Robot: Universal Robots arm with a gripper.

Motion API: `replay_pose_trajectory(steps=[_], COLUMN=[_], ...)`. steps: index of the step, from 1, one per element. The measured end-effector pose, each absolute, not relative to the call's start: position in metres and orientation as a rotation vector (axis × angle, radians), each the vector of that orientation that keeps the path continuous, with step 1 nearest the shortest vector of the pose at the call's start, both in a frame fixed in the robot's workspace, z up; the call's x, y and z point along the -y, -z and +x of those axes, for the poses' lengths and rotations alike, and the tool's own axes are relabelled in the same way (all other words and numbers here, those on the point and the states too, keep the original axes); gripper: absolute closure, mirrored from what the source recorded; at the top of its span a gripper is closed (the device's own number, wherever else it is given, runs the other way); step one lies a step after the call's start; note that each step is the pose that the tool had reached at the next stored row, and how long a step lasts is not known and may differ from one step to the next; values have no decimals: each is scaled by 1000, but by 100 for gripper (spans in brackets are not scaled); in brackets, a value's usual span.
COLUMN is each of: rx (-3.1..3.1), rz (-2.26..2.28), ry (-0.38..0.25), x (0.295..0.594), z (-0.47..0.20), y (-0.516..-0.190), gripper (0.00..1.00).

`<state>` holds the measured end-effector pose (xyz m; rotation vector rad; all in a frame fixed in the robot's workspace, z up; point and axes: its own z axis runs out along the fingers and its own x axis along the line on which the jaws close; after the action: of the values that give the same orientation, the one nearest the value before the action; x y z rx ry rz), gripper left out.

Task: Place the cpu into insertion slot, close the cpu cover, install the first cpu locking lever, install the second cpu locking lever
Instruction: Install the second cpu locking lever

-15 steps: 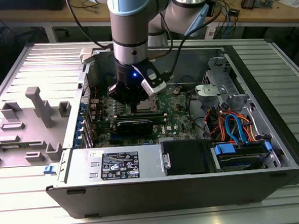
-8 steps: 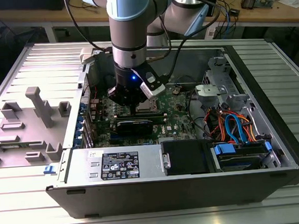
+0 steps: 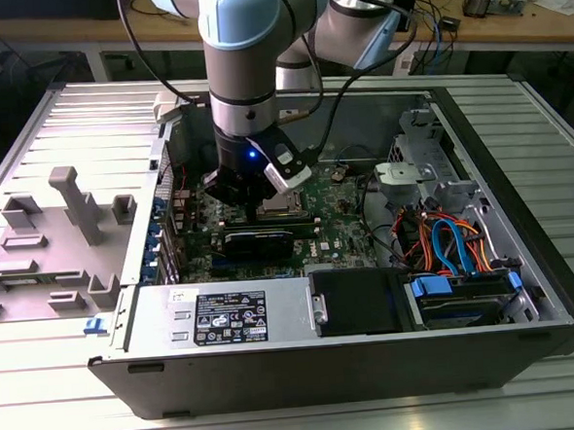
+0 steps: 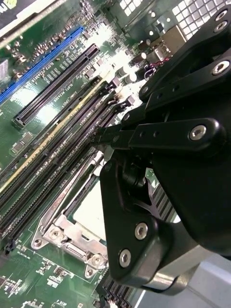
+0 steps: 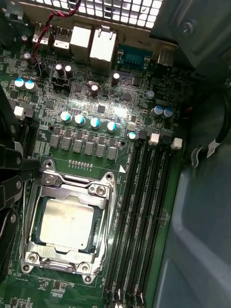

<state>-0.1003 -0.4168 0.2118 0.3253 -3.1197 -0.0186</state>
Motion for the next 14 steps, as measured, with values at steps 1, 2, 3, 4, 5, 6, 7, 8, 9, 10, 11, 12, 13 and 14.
replay_pose_trajectory(steps=[1, 2, 3, 4, 5, 6, 7, 8, 9, 10, 11, 12, 13, 14], rx=[3120, 3120, 3120, 3120, 3120, 3120, 3120, 3120, 3119, 3120, 3119, 3119, 3119, 3119], rz=[325, 325, 326, 326, 326, 327, 328, 328, 329, 330, 331, 331, 332, 333], ry=[19, 18, 19, 19, 19, 19, 19, 20, 20, 20, 21, 21, 21, 21], x=[417, 417, 416, 416, 416, 416, 415, 415, 415, 415, 414, 414, 414, 413], z=[-100, -100, -100, -100, -100, -100, -100, -100, -100, -100, -100, -100, -100, -100], y=[-212, -211, -211, -211, -211, -211, -211, -211, -211, -211, -211, -210, -210, -210], gripper=[88, 88, 88, 88, 88, 88, 88, 88, 88, 88, 88, 88, 88, 88])
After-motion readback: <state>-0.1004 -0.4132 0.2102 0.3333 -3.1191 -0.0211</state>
